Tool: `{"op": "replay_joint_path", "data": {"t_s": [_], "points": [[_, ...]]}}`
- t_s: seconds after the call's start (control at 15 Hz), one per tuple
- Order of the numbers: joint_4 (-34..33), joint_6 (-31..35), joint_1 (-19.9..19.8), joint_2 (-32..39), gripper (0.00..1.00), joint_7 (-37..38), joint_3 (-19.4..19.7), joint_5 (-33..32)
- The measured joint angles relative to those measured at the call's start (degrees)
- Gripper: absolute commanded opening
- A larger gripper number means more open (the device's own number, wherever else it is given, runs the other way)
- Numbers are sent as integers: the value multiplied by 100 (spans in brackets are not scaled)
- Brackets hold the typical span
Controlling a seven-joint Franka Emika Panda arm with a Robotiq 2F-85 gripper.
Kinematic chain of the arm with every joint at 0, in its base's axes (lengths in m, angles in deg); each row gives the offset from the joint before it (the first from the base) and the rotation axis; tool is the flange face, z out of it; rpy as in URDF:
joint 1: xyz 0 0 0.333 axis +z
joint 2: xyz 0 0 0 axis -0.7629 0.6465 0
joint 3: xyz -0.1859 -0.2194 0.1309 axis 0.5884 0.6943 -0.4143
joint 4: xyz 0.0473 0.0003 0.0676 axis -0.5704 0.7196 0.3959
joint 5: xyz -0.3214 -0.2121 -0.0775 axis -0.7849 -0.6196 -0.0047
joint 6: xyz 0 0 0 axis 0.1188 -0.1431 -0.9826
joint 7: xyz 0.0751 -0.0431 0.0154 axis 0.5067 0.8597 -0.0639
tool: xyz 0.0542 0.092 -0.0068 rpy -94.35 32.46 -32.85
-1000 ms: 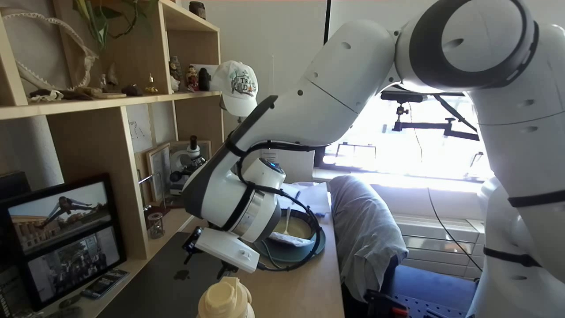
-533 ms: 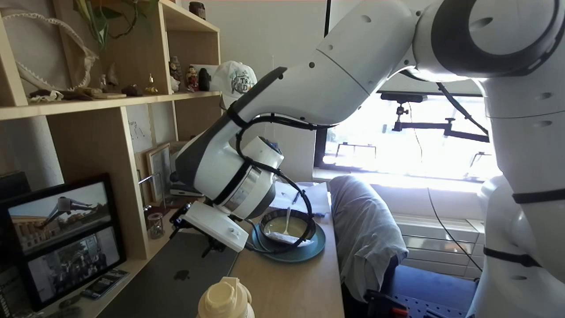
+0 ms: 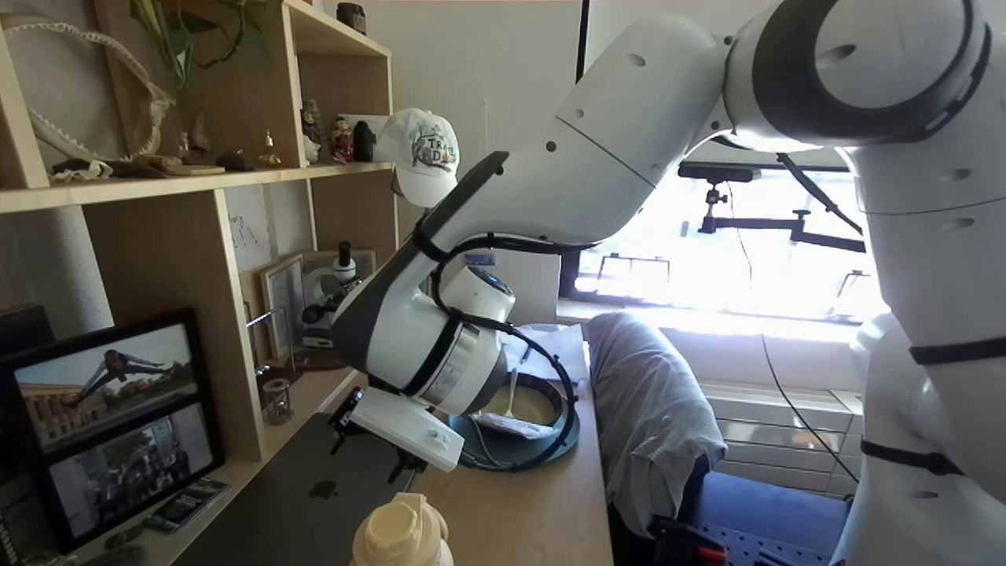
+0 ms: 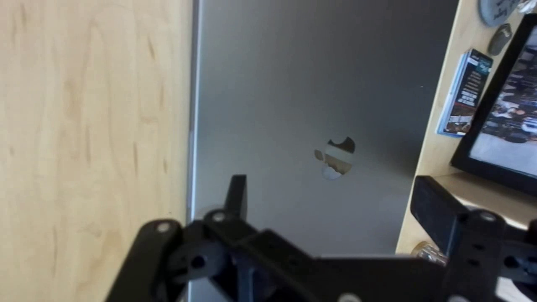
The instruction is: Open the laptop
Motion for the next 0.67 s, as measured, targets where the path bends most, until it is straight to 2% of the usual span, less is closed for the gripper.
{"op": "replay_joint_path", "data": {"t_s": [0.67], "points": [[35, -4, -7, 252, 100, 4, 7, -1]]}}
